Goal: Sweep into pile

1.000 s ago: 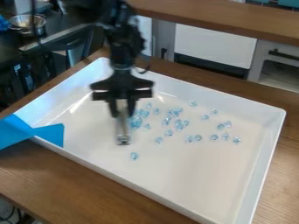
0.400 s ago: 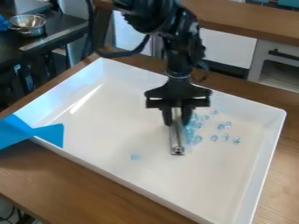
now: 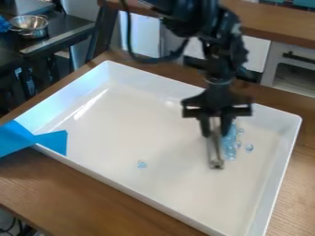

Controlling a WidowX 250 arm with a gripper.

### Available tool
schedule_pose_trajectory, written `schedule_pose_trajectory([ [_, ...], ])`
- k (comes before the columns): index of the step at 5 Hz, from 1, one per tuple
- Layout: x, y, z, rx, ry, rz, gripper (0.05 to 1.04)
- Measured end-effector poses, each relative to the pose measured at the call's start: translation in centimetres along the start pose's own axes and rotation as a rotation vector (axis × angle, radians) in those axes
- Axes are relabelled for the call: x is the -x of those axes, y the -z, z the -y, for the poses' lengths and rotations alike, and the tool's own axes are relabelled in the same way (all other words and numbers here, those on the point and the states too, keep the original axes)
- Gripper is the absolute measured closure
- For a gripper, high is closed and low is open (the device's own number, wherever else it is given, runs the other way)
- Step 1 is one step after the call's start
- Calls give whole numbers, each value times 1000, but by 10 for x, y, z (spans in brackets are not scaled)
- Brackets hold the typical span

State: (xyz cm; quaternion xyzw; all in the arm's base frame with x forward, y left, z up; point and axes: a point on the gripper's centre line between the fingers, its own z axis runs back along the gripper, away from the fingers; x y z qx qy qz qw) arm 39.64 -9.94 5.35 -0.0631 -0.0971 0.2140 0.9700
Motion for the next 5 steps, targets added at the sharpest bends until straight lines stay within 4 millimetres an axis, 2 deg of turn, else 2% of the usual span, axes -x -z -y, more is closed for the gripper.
schedule_pose_trajectory([
  [1,2,-6,20,26,8,-5,745],
  [2,-4,-13,16,59,-31,-40,745],
  [3,-24,-62,-1,156,-91,-9,745],
  [4,-31,-89,-48,170,-93,-22,745],
  [5,-20,-76,-86,87,4,-78,745],
])
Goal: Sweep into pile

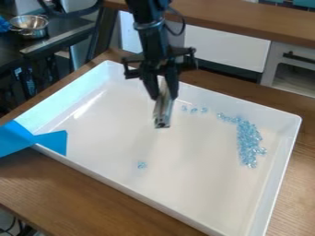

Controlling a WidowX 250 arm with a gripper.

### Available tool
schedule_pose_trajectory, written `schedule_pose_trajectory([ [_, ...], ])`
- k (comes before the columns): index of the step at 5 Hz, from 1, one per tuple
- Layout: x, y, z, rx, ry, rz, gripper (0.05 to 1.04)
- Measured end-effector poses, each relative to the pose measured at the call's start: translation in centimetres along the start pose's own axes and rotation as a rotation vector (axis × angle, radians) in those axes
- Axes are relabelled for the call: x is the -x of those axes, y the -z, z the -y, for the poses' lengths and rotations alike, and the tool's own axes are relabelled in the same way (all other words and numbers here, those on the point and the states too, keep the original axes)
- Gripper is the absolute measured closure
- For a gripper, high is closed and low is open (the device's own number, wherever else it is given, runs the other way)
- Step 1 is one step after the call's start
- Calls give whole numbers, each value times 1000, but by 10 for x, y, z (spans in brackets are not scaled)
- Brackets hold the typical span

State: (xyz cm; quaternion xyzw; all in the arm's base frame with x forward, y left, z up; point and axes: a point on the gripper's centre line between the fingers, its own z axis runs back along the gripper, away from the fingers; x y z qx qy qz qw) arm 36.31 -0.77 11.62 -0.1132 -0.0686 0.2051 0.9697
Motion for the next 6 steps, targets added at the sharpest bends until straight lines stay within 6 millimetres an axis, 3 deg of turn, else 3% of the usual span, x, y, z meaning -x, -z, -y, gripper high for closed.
schedule_pose_trajectory([
  [2,20,41,-76,-134,-45,4,745],
  [4,31,47,-81,-163,-71,58,745],
  [6,32,56,-43,-157,-123,52,745],
])
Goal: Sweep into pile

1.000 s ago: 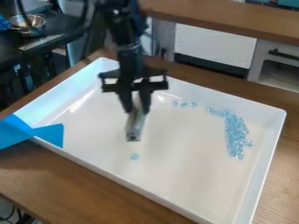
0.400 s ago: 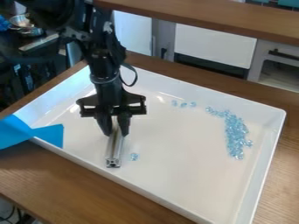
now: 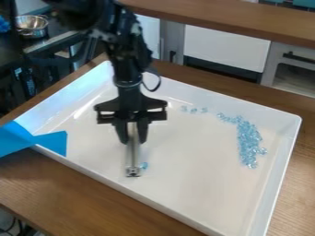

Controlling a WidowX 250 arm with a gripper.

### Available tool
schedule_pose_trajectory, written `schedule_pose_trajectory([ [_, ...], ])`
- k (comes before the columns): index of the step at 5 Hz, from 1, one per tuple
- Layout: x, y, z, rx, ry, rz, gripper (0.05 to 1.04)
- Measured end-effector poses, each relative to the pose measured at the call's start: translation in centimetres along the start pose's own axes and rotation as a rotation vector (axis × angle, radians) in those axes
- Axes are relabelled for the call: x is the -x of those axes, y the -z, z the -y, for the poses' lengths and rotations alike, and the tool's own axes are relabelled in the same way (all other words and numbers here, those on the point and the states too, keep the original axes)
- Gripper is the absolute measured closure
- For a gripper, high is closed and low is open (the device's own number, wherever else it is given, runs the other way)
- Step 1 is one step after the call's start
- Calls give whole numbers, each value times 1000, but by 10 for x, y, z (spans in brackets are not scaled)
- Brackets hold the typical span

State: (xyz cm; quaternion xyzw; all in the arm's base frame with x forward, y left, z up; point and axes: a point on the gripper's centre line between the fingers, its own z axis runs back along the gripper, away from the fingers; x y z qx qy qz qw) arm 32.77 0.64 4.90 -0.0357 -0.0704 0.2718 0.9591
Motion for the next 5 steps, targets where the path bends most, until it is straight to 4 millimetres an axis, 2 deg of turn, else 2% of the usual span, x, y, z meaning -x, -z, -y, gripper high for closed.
schedule_pose_trajectory([
  [1,-3,3,31,11,-42,-7,745],
  [2,-8,5,52,18,-86,-5,745],
  [4,-1,7,100,44,-123,-18,745],
  [5,1,7,112,52,-135,-17,745],
])
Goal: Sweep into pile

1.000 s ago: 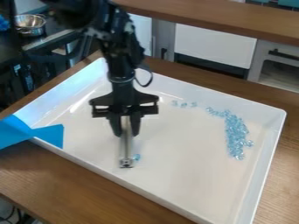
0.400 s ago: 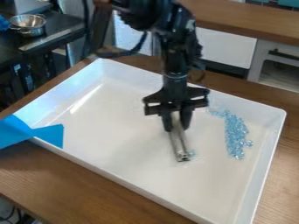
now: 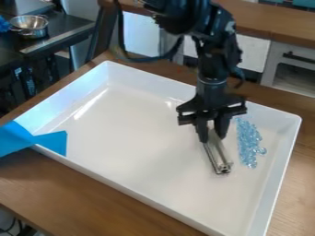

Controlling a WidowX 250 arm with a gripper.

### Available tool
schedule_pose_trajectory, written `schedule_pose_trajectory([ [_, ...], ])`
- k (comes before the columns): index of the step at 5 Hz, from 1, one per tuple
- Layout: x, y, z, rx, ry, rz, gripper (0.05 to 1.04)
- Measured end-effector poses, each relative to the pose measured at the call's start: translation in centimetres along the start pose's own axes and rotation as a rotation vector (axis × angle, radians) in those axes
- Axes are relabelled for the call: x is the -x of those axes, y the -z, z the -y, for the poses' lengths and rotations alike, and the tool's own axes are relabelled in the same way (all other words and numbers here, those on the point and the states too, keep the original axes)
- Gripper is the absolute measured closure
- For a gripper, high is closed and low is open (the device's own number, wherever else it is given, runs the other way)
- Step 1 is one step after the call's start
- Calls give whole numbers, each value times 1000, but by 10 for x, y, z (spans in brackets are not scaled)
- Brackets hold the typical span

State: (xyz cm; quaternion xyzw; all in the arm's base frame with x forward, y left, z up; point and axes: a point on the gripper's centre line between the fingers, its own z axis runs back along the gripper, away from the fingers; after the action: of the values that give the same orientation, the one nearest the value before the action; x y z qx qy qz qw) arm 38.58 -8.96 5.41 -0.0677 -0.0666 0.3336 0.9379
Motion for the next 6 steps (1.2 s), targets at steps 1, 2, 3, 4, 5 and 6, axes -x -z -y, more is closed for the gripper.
schedule_pose_trajectory([
  [1,3,3,19,3,-28,1,745],
  [2,9,5,40,9,-30,27,745],
  [3,10,7,53,-4,-40,72,745],
  [4,10,4,54,-10,-41,73,745],
  [5,-2,-31,51,63,-44,46,745],
  [6,-30,-76,19,142,-60,34,745],
])
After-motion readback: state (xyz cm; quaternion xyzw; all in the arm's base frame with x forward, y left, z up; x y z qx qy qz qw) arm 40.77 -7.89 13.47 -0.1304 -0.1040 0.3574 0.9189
